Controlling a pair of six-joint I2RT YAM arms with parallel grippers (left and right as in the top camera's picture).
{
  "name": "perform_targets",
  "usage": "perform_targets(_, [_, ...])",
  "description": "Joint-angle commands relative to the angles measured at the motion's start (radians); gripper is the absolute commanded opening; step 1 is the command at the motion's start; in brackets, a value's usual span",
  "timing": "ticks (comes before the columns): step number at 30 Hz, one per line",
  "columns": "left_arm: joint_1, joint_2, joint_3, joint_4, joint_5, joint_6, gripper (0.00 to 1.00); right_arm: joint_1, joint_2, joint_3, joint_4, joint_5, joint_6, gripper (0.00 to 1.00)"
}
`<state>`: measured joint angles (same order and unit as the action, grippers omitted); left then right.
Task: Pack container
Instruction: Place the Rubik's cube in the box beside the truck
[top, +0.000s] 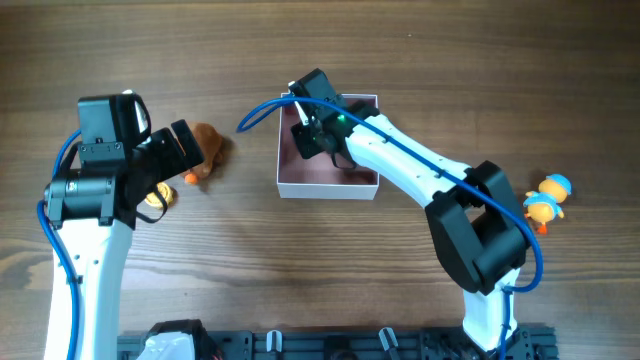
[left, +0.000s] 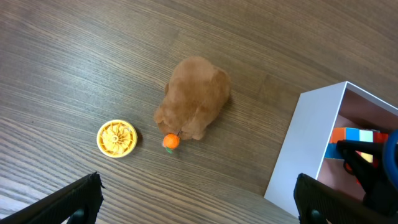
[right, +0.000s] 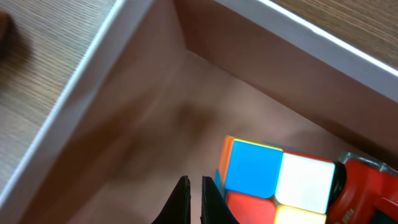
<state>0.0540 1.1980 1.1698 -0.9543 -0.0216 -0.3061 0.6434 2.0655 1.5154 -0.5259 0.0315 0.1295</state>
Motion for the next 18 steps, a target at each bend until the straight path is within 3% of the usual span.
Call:
perform_targets(1, [0.007, -0.005, 0.008, 0.000, -0.002, -0.017, 1.00, -0.003, 0.024, 0.023, 0.015, 0.109, 0.037, 0.04])
perform_targets(12, [0.007, -0.005, 0.008, 0.000, -0.002, -0.016, 1.00, -0.003, 0.024, 0.023, 0.051, 0.155, 0.079, 0.05])
perform_targets(18, [0.007, -0.005, 0.008, 0.000, -0.002, -0.016, 1.00, -0.002, 0.024, 0.023, 0.052, -0.108, -0.026, 0.05])
